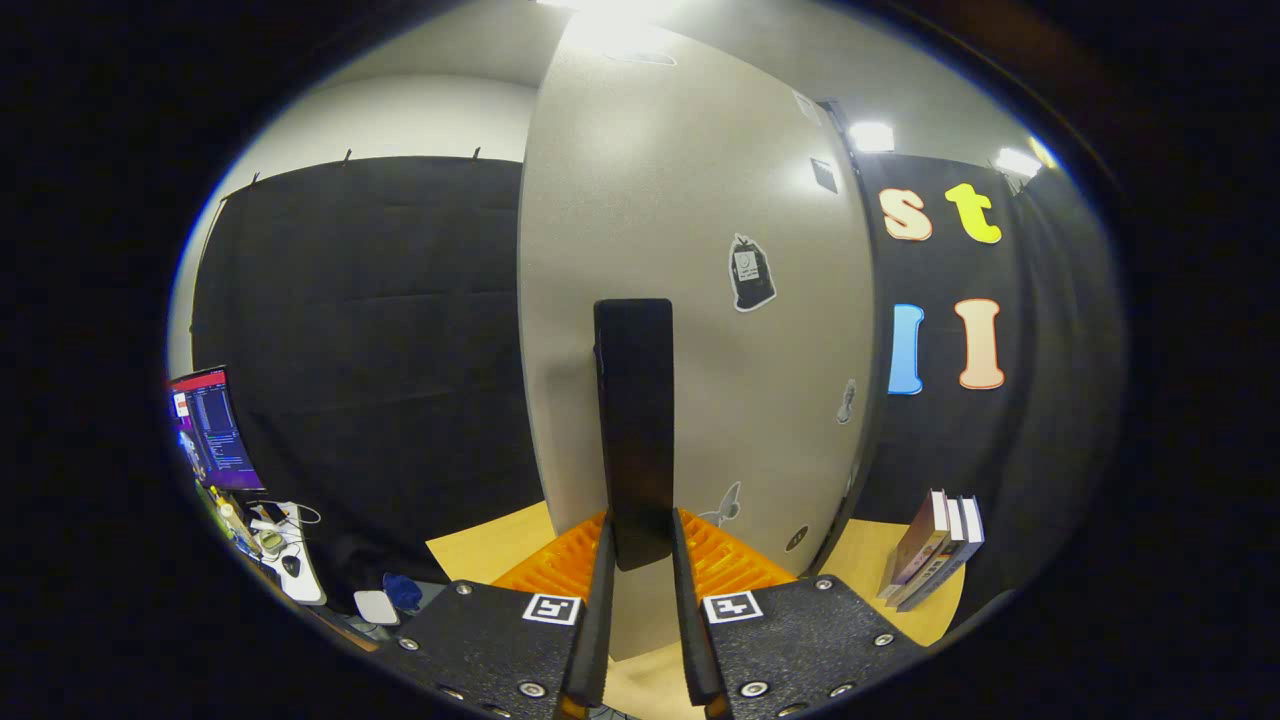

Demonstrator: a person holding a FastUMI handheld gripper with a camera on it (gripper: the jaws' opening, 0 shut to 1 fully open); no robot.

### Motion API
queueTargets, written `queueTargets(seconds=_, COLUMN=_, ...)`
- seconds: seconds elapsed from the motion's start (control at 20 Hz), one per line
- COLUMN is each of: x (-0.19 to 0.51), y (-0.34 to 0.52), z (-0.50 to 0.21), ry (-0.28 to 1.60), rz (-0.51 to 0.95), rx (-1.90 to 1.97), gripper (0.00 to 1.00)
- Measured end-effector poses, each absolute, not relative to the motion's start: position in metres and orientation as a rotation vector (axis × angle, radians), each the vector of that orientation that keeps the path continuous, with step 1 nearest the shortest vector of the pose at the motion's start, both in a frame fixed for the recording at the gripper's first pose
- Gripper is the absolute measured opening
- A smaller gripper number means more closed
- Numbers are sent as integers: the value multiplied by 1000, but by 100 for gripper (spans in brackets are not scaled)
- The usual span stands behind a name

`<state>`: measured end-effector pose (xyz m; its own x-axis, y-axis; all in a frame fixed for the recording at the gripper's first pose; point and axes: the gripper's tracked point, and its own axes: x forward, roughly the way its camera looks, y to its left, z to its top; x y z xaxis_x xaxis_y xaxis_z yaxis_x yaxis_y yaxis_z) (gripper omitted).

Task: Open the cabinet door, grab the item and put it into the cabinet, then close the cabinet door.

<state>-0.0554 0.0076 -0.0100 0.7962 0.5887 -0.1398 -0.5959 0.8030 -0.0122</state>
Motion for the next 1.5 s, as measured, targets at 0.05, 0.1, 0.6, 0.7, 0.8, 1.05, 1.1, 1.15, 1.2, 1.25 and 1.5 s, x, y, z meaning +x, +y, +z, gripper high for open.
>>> queueTargets(seconds=0.05, x=-59, y=2, z=-10, ry=132, rz=619, rx=-49, gripper=30)
queueTargets(seconds=0.1, x=-63, y=-6, z=-10, ry=132, rz=595, rx=-43, gripper=30)
queueTargets(seconds=0.6, x=-64, y=-59, z=-14, ry=123, rz=325, rx=14, gripper=30)
queueTargets(seconds=0.7, x=-63, y=-68, z=-14, ry=109, rz=260, rx=14, gripper=36)
queueTargets(seconds=0.8, x=-66, y=-78, z=-16, ry=104, rz=196, rx=48, gripper=40)
queueTargets(seconds=1.05, x=-72, y=-109, z=-25, ry=48, rz=-8, rx=103, gripper=79)
queueTargets(seconds=1.1, x=-73, y=-115, z=-31, ry=37, rz=-61, rx=82, gripper=84)
queueTargets(seconds=1.15, x=-77, y=-124, z=-39, ry=37, rz=-123, rx=56, gripper=88)
queueTargets(seconds=1.2, x=-82, y=-134, z=-48, ry=32, rz=-181, rx=36, gripper=89)
queueTargets(seconds=1.25, x=-88, y=-143, z=-54, ry=19, rz=-226, rx=35, gripper=89)
queueTargets(seconds=1.5, x=-118, y=-133, z=-150, ry=47, rz=-296, rx=71, gripper=89)
